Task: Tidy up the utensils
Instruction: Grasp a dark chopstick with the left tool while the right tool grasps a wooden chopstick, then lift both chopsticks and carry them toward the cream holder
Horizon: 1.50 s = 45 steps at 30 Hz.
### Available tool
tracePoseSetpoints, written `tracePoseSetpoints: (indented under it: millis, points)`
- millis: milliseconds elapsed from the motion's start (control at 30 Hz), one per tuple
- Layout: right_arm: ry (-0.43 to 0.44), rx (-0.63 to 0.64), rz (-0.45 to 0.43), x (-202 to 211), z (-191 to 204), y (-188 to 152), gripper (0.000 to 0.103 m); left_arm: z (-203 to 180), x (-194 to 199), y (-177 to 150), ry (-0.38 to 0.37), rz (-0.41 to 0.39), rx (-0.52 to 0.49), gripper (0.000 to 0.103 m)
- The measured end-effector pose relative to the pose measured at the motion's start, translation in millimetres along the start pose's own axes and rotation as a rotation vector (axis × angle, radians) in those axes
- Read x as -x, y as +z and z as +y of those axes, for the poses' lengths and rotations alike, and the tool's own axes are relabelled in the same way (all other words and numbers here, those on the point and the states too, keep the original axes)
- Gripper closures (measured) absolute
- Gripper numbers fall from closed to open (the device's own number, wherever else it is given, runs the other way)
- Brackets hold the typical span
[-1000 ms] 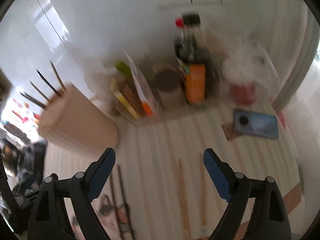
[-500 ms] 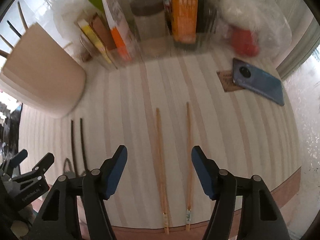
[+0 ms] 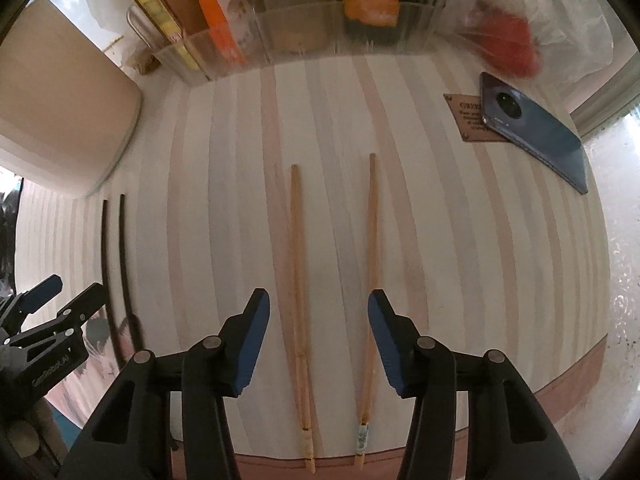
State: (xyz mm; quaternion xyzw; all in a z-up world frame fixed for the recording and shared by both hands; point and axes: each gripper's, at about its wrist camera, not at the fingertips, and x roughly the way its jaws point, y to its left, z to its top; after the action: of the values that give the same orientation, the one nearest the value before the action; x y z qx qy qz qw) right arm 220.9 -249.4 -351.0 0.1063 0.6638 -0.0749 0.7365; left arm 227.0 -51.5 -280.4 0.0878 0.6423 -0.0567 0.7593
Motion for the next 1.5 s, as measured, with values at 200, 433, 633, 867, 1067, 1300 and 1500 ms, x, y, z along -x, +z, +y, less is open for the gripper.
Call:
tracePoseSetpoints:
  millis: [200,433,633,867,1067,1300,1500]
  points:
    - [-0.029,0.016,0.030,-12.9,2.8,-2.8,0.056,-0.3,-13.8,3.5,-0.023,0.026,0.011,0.080]
    - [-0.071,0.067,0.051,-23.4,17.7,-6.7,0.077,20.8,-16.6,-3.6,0.014,0.025,-0.009,0.097]
    - [-0.038,0.074,0.065,-25.2,39.5,-12.3,0.096,67.1,-20.0,-10.1,0.033,0.051,0.062,0.097]
    - [0.008,0.113,0.106,-27.5,69.3,-23.6,0.096,87.4,-20.2,-16.8,0.029,0.060,0.094,0.098]
    - [-0.008,0.139,0.123,-26.9,80.5,-26.2,0.096,69.3,-21.9,-16.0,0.034,0.030,0.026,0.100]
    - [-0.035,0.177,0.131,-32.9,83.7,-20.2,0.096,67.3,-24.8,-15.2,0.020,0.030,0.032,0.100]
    - [-0.052,0.180,0.140,-31.0,75.9,-15.3,0.095,70.8,-21.6,-13.2,0.018,0.035,0.046,0.100]
